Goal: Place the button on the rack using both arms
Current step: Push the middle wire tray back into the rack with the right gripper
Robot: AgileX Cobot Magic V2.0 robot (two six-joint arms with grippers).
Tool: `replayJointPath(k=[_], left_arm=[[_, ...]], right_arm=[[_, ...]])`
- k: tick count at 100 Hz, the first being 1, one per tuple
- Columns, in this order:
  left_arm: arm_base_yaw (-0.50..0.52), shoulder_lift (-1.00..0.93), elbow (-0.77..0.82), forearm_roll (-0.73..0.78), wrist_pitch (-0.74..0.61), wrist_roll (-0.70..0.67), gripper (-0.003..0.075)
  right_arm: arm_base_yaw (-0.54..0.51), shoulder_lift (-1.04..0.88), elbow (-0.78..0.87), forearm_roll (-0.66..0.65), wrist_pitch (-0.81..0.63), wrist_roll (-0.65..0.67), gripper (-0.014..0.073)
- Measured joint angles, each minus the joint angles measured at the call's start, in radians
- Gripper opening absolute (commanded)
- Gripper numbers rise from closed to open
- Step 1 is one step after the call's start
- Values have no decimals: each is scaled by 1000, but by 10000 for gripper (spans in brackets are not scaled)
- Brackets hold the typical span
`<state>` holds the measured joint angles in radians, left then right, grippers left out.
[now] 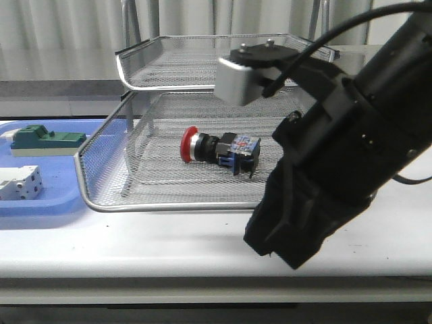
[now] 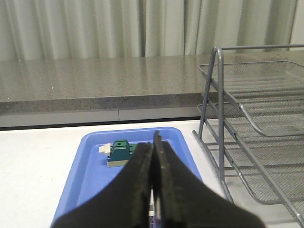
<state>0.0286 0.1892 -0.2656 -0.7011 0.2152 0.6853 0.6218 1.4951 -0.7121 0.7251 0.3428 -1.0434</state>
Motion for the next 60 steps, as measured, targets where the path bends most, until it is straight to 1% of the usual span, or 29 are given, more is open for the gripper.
replayJointPath(k=[21,36,47,60], left_arm=[[0,0,0,0,0,0,-20],[0,0,0,0,0,0,-20],[0,0,0,0,0,0,-20],[0,0,0,0,0,0,-20]], right_arm=[[-6,51,-28,0,-44,-2,-61],[-66,104,-104,-23,-53,-1,-61],[-111,155,-166,-38,-28,-2,-61],[-153,205,-232,-40,-29,-5,-61]])
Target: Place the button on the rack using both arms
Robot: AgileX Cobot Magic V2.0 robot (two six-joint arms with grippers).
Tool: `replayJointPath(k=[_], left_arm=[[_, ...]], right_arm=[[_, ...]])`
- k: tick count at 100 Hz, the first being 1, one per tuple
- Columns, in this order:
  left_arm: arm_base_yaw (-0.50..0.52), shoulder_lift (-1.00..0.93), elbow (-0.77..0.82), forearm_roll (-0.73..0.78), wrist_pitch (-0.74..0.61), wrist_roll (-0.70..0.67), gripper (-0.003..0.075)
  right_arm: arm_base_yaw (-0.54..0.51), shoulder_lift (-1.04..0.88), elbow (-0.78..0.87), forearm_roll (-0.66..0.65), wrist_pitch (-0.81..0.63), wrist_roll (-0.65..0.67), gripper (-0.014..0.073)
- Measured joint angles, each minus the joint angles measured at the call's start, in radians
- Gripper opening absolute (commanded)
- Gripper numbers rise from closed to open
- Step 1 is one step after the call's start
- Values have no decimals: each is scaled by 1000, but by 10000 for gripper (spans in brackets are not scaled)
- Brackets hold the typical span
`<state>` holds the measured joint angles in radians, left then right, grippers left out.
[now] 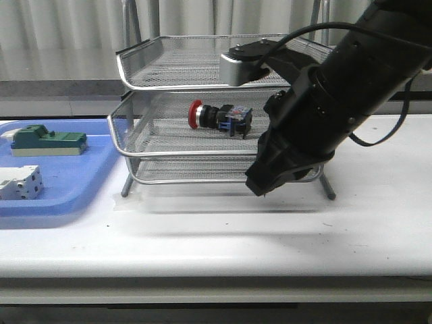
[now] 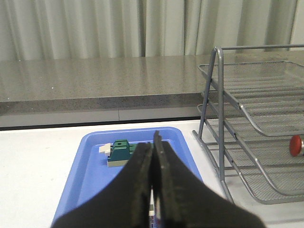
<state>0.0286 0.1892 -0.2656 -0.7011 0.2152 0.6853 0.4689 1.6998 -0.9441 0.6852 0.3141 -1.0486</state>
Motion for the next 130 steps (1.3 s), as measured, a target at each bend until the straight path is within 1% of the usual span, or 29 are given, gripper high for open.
replayJointPath(k=[11,23,44,59,75,92,112,130], left_arm=[[0,0,0,0,0,0,-20],[0,0,0,0,0,0,-20],[0,0,0,0,0,0,-20],[0,0,0,0,0,0,-20],[0,0,0,0,0,0,-20],[0,0,0,0,0,0,-20],[0,0,0,0,0,0,-20],[0,0,0,0,0,0,-20]], right_arm=[[-27,20,-34,-2,-29,-2,-61],[-34,22,-44,-6,-27,-2,-61],[-35,22,-47,3,57,-2,-61],[-35,-17,-45,5,89,73,-61],[-50,-118,-16,5,79,154,-61],[-125,-260,41,5,75,251,-61],[-228,-460,120,5,79,286,-61],[-305,-651,188,5,133,308,-61]])
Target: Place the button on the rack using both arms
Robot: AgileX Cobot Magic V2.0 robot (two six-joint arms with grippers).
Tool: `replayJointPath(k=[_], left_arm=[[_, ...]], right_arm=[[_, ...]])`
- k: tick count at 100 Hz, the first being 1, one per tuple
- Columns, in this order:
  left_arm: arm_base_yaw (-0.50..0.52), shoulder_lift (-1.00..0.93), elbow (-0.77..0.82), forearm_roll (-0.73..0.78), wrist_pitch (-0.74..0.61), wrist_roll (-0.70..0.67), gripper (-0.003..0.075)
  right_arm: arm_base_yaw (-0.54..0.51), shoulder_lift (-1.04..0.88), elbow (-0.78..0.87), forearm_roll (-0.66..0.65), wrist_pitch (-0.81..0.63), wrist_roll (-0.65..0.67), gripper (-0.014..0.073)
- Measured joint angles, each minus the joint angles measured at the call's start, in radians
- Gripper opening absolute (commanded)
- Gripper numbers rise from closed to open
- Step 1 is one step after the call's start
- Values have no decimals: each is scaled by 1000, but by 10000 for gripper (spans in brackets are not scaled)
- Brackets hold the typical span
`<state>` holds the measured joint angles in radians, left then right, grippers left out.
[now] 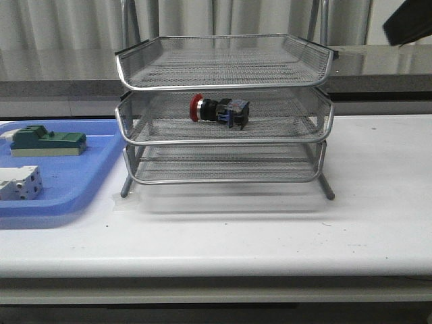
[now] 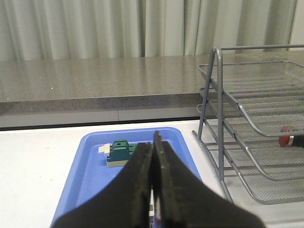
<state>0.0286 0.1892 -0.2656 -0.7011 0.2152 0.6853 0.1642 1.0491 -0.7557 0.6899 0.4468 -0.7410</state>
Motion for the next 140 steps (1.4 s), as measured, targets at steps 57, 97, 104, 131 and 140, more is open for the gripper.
replayJointPath(k=[57,97,104,131,140], left_arm=[[0,0,0,0,0,0,-20],[0,0,0,0,0,0,-20],[0,0,0,0,0,0,-20],[0,0,0,0,0,0,-20],[0,0,0,0,0,0,-20]], right_arm=[[-97,-470,193,-7,57,28,-61],[-97,-489,193,-9,85,30,-61],[-97,-489,193,-9,85,30,-61],[-97,-489,193,-9,85,30,-61],[-97,-489,193,-9,85,30,-61]])
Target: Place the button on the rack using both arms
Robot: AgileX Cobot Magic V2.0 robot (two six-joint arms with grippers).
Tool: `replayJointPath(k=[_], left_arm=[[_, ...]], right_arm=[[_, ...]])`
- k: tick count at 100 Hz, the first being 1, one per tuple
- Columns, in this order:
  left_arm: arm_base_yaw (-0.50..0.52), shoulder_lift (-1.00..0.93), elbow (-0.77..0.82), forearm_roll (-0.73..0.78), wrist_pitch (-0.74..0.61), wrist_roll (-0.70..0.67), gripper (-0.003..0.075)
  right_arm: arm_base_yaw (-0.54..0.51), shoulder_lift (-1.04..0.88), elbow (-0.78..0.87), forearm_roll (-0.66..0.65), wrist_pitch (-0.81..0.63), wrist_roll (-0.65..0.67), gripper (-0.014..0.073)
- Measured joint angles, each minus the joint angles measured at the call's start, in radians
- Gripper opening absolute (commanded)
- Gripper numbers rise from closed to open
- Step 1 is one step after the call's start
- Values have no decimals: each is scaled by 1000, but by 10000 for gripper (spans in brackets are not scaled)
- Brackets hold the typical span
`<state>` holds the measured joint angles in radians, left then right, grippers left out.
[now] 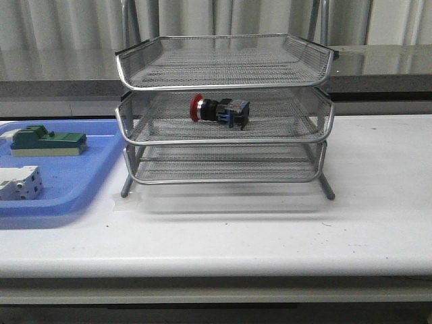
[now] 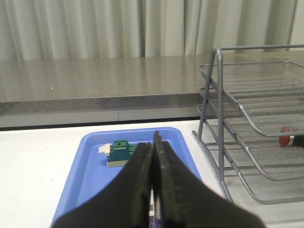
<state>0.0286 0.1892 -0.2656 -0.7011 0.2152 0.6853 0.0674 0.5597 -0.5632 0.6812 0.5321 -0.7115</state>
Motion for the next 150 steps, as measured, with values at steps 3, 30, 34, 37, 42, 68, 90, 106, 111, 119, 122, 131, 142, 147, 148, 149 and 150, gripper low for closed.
replayJointPath(k=[3,30,34,37,42,68,90,106,111,119,122,131,142,147,148,149,150], left_arm=[[0,0,0,0,0,0,-20],[0,0,0,0,0,0,-20],[0,0,0,0,0,0,-20],[0,0,0,0,0,0,-20],[0,0,0,0,0,0,-20],[0,0,0,0,0,0,-20],[0,0,0,0,0,0,-20],[0,0,0,0,0,0,-20],[0,0,0,0,0,0,-20],[0,0,0,0,0,0,-20],[0,0,0,0,0,0,-20],[0,0,0,0,0,0,-20],[0,0,0,0,0,0,-20],[0,0,0,0,0,0,-20],[0,0,0,0,0,0,-20],[0,0,0,0,0,0,-20],[0,0,0,0,0,0,-20]], right_arm=[[0,0,0,0,0,0,-61],[0,-20,4,-77,-2,66,-61],[0,-36,6,-118,-8,106,-61],[0,-48,8,-149,-19,154,-61],[0,-72,15,-218,-37,229,-61],[0,-224,172,-544,-221,592,-61],[0,-355,384,-623,-393,676,-61],[0,-442,515,-625,-473,680,-61],[0,-471,544,-625,-486,680,-61],[0,-519,577,-627,-493,680,-61],[0,-537,585,-627,-493,680,-61],[0,-565,590,-627,-493,680,-61],[0,-570,590,-627,-493,681,-61],[0,-570,590,-627,-493,682,-61],[0,-570,590,-627,-493,682,-61],[0,-570,590,-627,-493,682,-61],[0,-570,590,-627,-493,682,-61]])
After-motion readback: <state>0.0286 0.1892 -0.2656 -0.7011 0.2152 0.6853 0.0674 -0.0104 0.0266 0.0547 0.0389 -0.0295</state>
